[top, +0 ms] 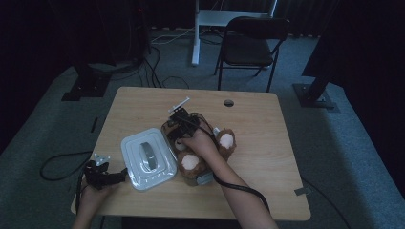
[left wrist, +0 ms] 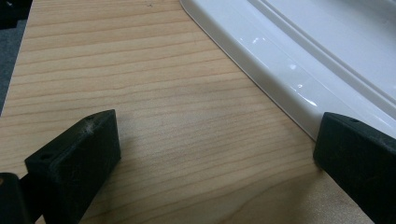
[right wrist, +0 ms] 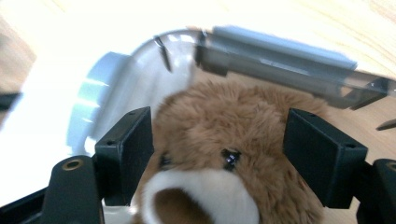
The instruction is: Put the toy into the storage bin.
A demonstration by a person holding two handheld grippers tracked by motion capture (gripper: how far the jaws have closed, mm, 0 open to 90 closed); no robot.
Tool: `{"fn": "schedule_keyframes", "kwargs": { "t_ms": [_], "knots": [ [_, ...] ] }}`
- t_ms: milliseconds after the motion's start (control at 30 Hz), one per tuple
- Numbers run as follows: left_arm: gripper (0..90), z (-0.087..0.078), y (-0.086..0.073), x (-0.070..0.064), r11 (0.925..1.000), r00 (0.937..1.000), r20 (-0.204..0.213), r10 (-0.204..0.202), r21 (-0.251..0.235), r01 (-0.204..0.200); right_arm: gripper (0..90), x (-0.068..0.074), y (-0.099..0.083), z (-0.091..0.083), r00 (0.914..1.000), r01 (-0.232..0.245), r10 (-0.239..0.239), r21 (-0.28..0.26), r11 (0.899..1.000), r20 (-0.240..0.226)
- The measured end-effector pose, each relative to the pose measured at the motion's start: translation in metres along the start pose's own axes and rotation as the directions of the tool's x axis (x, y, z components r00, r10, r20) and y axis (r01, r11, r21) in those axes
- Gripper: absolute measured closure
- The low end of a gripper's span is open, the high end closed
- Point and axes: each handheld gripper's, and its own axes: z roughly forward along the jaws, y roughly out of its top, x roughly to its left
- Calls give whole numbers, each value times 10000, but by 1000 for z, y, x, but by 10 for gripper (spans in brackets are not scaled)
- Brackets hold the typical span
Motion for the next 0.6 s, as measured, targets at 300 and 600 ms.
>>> {"fn": "schedule_keyframes", "kwargs": {
  "t_ms": [300,600],
  "knots": [
    [10,0,0,0,10000,10000,-5,7,-12,-7,242,-1,-14,-46,9959,-100,-10,-1223,9924,-899],
    [10,0,0,0,10000,10000,-4,8,-2,-8,306,4,-37,-81,9868,148,-480,-2093,9777,-1546]
  ]
}}
